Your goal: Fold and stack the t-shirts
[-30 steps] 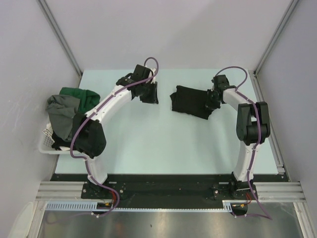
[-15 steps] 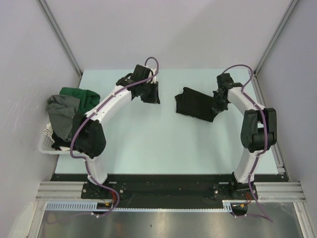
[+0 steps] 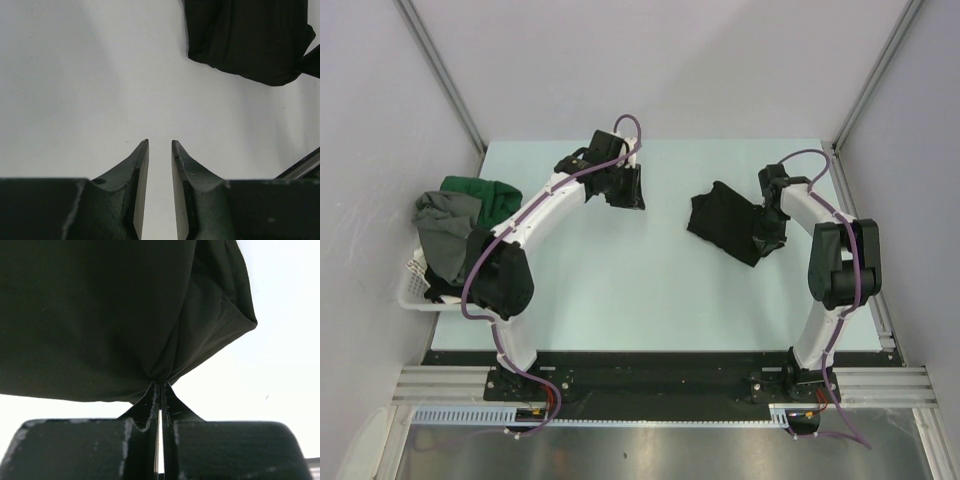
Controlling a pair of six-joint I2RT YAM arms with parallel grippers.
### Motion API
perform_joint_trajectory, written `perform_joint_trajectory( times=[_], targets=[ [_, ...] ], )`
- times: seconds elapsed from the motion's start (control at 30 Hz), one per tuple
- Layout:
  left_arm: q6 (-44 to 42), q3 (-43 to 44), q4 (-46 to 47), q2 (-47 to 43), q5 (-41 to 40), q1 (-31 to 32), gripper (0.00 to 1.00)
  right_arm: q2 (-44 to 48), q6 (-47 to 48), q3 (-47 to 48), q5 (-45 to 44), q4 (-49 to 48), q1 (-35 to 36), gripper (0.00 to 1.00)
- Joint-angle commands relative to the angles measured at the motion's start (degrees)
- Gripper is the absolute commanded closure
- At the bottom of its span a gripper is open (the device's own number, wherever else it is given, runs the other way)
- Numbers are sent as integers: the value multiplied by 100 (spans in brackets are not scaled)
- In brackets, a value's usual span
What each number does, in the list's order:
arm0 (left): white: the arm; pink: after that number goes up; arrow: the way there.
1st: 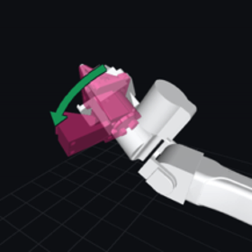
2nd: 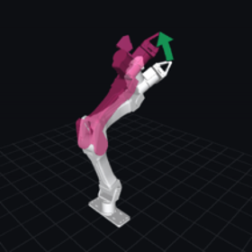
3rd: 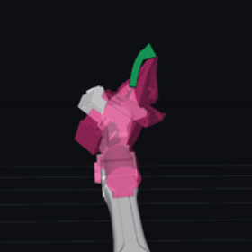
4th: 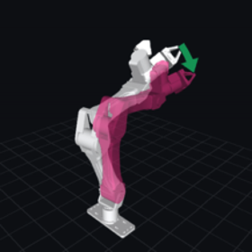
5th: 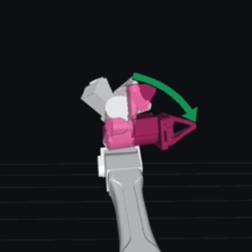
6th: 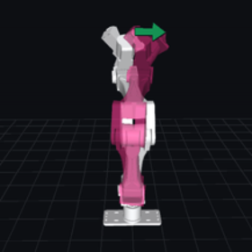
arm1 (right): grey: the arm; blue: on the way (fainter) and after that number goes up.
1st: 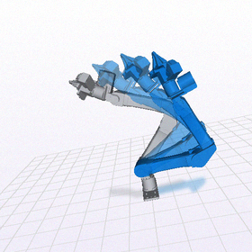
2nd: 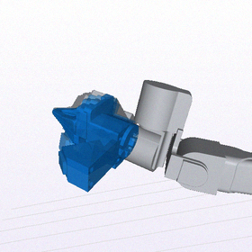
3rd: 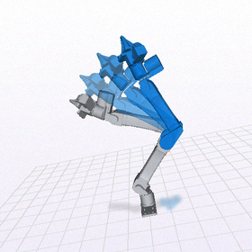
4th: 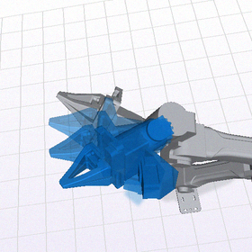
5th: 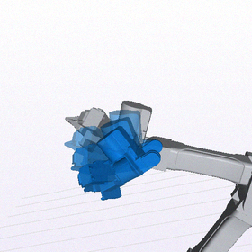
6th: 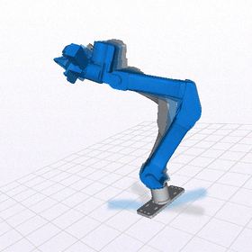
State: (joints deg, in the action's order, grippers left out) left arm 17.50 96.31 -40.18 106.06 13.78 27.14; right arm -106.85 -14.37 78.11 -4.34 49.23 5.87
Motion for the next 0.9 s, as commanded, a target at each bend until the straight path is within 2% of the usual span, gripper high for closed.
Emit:
perform_joint_trajectory(
  times=[0.0, 0.1, 0.13, 0.2, 0.27, 0.33, 0.57, 0.67, 0.87],
  targets=[
    [-150, -34, 63, -296, 98, 11, 71, -56, -180, 12, -313, 517, -33, 100],
    [-124, -16, 63, -296, 98, 11, 70, 67, -241, 90, -339, 622, -77, 90],
    [-124, -7, 63, -288, 98, 11, 70, 102, -285, 134, -331, 649, -77, 83],
    [-124, 28, 46, -296, 81, 2, 70, 208, -303, 310, -305, 693, -86, 81],
    [-132, 124, -50, -279, 64, 11, 70, 226, -338, 705, -348, 745, -95, 70],
    [-150, 177, -130, -279, 37, 2, 70, 103, -347, 1203, -401, 789, -86, 64],
    [-159, 177, -244, -358, -51, 2, 69, -837, -277, 2427, -445, 921, -103, 63],
    [-159, 142, -279, -437, -121, 11, 69, -1144, -224, 2604, -427, 957, -121, 63],
    [-150, -42, -297, -551, -191, 2, 69, -1146, -145, 2403, -436, 878, -340, 63]
  ],
)
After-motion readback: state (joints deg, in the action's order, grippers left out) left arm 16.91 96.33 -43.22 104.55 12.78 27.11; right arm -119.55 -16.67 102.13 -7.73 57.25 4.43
